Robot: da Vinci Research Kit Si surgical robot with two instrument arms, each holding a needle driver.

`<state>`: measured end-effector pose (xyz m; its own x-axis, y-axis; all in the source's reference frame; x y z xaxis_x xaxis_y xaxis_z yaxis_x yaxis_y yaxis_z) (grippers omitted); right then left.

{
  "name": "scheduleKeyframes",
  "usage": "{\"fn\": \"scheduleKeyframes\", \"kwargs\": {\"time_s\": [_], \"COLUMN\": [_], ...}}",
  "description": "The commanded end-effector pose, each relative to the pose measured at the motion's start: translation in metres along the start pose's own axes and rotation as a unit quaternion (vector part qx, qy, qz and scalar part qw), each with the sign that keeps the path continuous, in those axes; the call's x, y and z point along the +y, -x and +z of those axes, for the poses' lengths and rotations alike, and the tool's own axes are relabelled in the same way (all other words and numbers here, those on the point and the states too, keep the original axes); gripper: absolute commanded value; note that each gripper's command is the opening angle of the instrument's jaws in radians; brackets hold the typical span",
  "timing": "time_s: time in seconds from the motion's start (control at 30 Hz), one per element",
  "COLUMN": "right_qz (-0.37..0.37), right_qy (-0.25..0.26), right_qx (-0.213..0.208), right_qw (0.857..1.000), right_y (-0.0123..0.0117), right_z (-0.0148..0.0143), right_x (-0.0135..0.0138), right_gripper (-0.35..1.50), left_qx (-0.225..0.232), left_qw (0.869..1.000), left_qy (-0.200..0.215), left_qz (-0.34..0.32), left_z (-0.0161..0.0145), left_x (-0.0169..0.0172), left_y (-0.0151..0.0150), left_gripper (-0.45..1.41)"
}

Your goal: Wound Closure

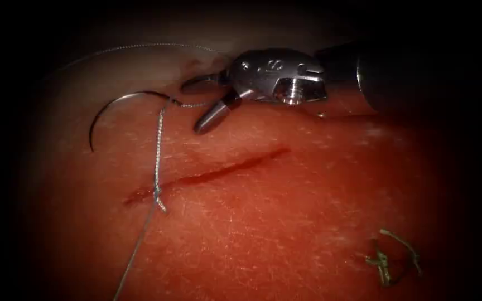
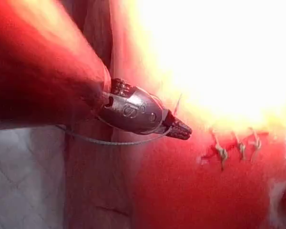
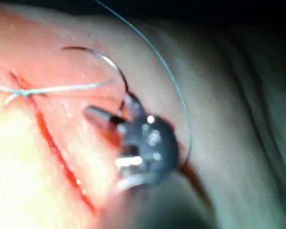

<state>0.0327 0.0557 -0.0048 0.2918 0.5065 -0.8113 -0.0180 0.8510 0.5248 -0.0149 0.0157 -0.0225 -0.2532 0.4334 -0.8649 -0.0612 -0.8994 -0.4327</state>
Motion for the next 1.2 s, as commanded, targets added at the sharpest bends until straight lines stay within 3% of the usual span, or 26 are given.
{"fn": "scheduleKeyframes", "kwargs": {"time_s": [0.03, 0.1, 0.13, 0.3, 0.43, 0.5, 0.63, 0.67, 0.7, 0.77, 0.9, 1.2], "right_qz": [0.006, 0.019, 0.023, 0.044, 0.058, 0.067, 0.071, 0.071, 0.068, 0.065, 0.076, 0.074], "right_qy": [0.025, 0.044, 0.042, 0.052, 0.092, 0.139, 0.187, 0.168, 0.143, 0.142, 0.136, 0.120], "right_qx": [0.013, 0.028, 0.028, 0.054, 0.053, 0.054, 0.047, 0.049, 0.053, 0.075, 0.099, 0.090], "right_qw": [1.000, 0.998, 0.998, 0.996, 0.993, 0.987, 0.979, 0.982, 0.986, 0.985, 0.983, 0.986], "right_y": [-0.0003, -0.0003, 0.0003, 0.0015, 0.0016, 0.0018, 0.0018, 0.0019, 0.0020, 0.0025, 0.0023, 0.0024], "right_z": [-0.0013, -0.0034, -0.0043, -0.0060, -0.0075, -0.0079, -0.0074, -0.0074, -0.0074, -0.0072, -0.0071, -0.0070], "right_x": [0.0003, -0.0002, -0.0011, -0.0045, -0.0067, -0.0080, -0.0097, -0.0093, -0.0090, -0.0087, -0.0080, -0.0081], "right_gripper": [1.36, 1.38, 1.30, 1.28, 1.31, 1.28, 1.13, 0.91, 0.29, -0.30, -0.11, -0.01], "left_qx": [-0.003, -0.029, -0.043, -0.065, -0.074, -0.076, -0.040, -0.019, -0.003, 0.010, 0.016, 0.010], "left_qw": [1.000, 0.999, 0.997, 0.991, 0.984, 0.981, 0.983, 0.985, 0.986, 0.987, 0.986, 0.984], "left_qy": [-0.003, -0.018, -0.033, -0.076, -0.103, -0.115, -0.123, -0.115, -0.112, -0.112, -0.117, -0.129], "left_qz": [0.005, 0.037, 0.058, 0.093, 0.127, 0.133, 0.127, 0.125, 0.123, 0.119, 0.116, 0.123], "left_z": [0.0003, -0.0005, -0.0009, -0.0030, -0.0047, -0.0047, -0.0040, -0.0039, -0.0038, -0.0038, -0.0031, -0.0024], "left_x": [0.0004, -0.0015, -0.0036, -0.0107, -0.0146, -0.0162, -0.0200, -0.0205, -0.0210, -0.0223, -0.0255, -0.0283], "left_y": [0.0004, 0.0000, 0.0000, -0.0010, -0.0051, -0.0068, -0.0099, -0.0106, -0.0111, -0.0120, -0.0127, -0.0101], "left_gripper": [-0.35, -0.35, -0.35, -0.35, -0.35, -0.35, -0.35, -0.35, -0.35, -0.35, -0.35, -0.35]}}
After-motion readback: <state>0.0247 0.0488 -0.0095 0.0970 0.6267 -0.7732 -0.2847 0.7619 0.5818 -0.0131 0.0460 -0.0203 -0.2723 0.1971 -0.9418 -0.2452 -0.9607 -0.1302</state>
